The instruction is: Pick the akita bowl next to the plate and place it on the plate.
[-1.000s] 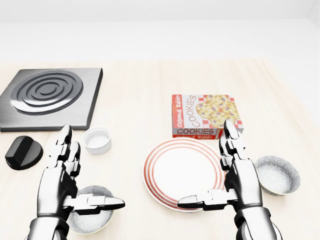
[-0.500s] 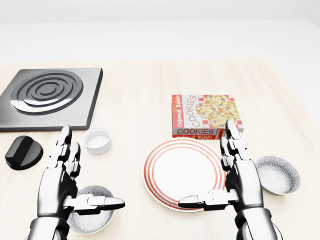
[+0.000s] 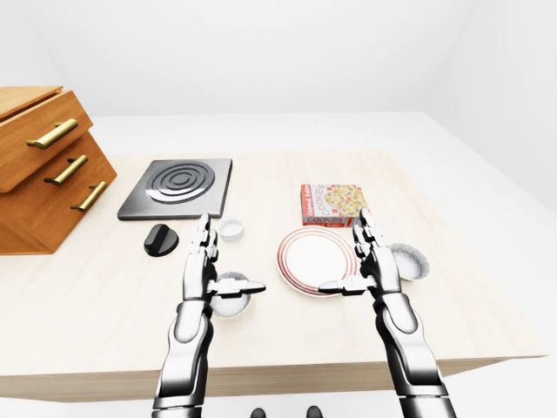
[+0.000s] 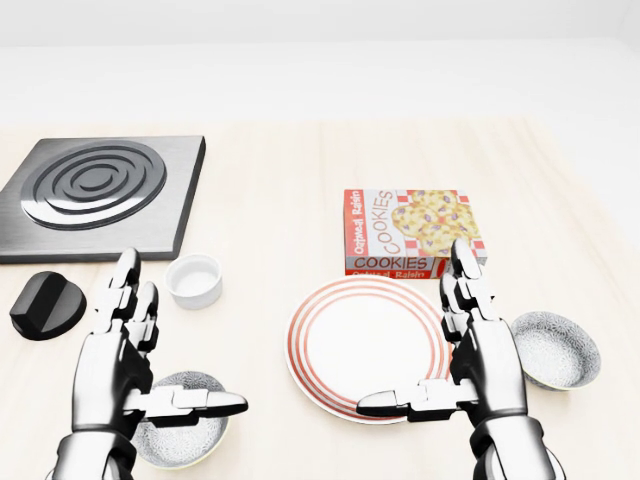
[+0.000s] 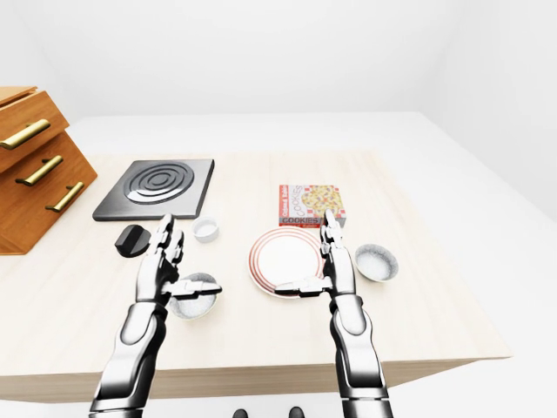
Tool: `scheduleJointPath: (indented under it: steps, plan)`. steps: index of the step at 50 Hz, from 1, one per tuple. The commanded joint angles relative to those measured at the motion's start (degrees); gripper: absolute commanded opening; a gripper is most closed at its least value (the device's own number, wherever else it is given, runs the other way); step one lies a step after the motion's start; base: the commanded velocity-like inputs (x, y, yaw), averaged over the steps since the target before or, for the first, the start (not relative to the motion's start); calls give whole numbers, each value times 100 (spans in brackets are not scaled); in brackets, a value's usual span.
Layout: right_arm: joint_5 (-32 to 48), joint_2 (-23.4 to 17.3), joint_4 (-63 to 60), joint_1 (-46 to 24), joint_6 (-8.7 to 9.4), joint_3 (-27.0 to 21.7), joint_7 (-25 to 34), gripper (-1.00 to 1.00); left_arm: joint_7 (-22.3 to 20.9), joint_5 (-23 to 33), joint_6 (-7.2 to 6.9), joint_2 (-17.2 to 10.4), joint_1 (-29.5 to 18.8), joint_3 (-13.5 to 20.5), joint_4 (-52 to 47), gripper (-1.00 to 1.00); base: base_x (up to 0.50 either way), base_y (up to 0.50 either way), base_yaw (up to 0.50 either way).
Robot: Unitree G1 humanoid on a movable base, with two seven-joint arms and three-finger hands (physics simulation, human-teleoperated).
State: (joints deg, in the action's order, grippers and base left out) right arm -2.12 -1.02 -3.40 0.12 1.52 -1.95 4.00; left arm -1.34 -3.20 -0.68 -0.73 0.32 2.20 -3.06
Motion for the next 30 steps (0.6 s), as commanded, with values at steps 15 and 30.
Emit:
scheduleJointPath:
  steps: [15,30]
  plan:
    - [88,0,23,-104,125,40,-105,100,17,-5,-37,-7,-4,25,-55,100,0,0,0]
    - [200,-4,18,-109,164,54,-105,100,24,-1,-55,-6,-6,21,-75,100,0,0,0]
